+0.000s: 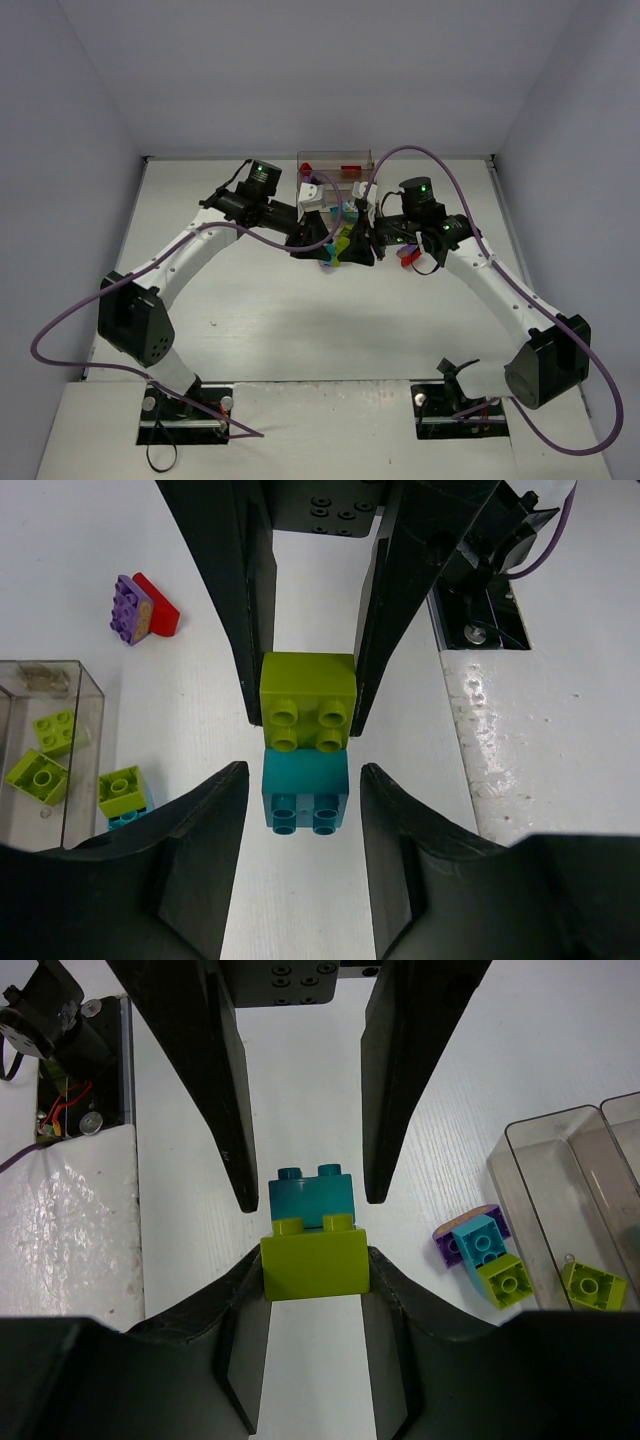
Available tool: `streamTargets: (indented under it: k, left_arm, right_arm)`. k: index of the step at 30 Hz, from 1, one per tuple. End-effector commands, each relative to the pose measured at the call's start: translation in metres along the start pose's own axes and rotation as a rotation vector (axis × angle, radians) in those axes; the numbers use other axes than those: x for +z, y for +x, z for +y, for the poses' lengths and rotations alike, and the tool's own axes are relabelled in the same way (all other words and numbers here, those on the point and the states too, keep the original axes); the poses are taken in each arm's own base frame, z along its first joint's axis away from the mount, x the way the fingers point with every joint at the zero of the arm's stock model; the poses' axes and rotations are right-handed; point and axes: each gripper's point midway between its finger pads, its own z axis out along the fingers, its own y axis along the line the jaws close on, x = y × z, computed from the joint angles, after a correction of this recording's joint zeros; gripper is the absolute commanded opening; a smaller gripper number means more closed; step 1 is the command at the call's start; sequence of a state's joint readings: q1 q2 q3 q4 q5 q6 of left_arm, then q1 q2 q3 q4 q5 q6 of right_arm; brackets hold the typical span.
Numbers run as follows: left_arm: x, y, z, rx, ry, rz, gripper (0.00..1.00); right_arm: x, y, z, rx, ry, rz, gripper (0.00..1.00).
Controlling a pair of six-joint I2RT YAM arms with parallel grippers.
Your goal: Sort the legos into containers by color
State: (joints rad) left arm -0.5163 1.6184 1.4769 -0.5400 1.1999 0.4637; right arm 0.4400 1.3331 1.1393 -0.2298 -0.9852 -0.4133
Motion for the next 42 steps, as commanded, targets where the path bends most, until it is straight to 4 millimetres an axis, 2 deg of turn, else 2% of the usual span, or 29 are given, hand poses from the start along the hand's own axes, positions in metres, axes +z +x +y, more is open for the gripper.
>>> streamTargets:
  k: [1, 5, 8, 14, 17, 18, 21, 28, 37, 39, 40, 42]
  left_arm:
    - [0.000, -0.012, -0.003, 0.060, 0.014, -0.022, 0.42]
    - [0.002, -0.008, -0.001, 0.051, 0.011, -0.013, 0.43]
    - [0.002, -0.006, 0.001, 0.043, 0.003, -0.007, 0.47]
    - [0.003, -0.004, 0.003, 0.040, 0.004, -0.005, 0.45]
    - [0.003, -0.002, 0.001, 0.036, 0.011, -0.002, 0.35]
    - [0.004, 0.000, 0.001, 0.045, 0.013, 0.002, 0.20]
    - [0.003, 0.001, 0.000, 0.055, 0.013, 0.006, 0.02]
    - [-0.006, 0.015, 0.011, 0.036, -0.013, 0.019, 0.00]
    - [-0.034, 0.014, 0.046, 0.013, -0.099, 0.010, 0.00]
    - [-0.034, 0.017, 0.064, -0.032, -0.158, 0.020, 0.00]
    - [-0.036, 0.012, 0.088, 0.010, -0.248, 0.020, 0.00]
    - [-0.036, 0.016, 0.117, -0.067, -0.360, 0.010, 0.00]
  right_arm:
    - [-0.008, -0.033, 0.005, -0.089, -0.003, -0.070, 0.00]
    - [-0.009, -0.034, 0.004, -0.092, 0.006, -0.070, 0.00]
    - [-0.009, -0.034, 0.004, -0.091, 0.006, -0.070, 0.00]
    - [-0.010, -0.034, 0.004, -0.092, 0.011, -0.070, 0.00]
    - [-0.009, -0.033, 0.004, -0.088, 0.010, -0.068, 0.00]
    - [-0.010, -0.033, 0.004, -0.087, 0.011, -0.069, 0.00]
    - [-0.011, -0.033, 0.004, -0.084, 0.018, -0.068, 0.00]
    - [-0.022, -0.024, -0.003, -0.057, 0.079, -0.061, 0.00]
    - [-0.046, -0.003, -0.029, -0.008, 0.288, -0.017, 0.00]
    - [-0.050, -0.001, -0.036, 0.005, 0.336, -0.007, 0.00]
    - [-0.052, 0.001, -0.039, 0.020, 0.357, -0.003, 0.00]
    - [-0.055, 0.004, -0.048, 0.039, 0.407, 0.011, 0.00]
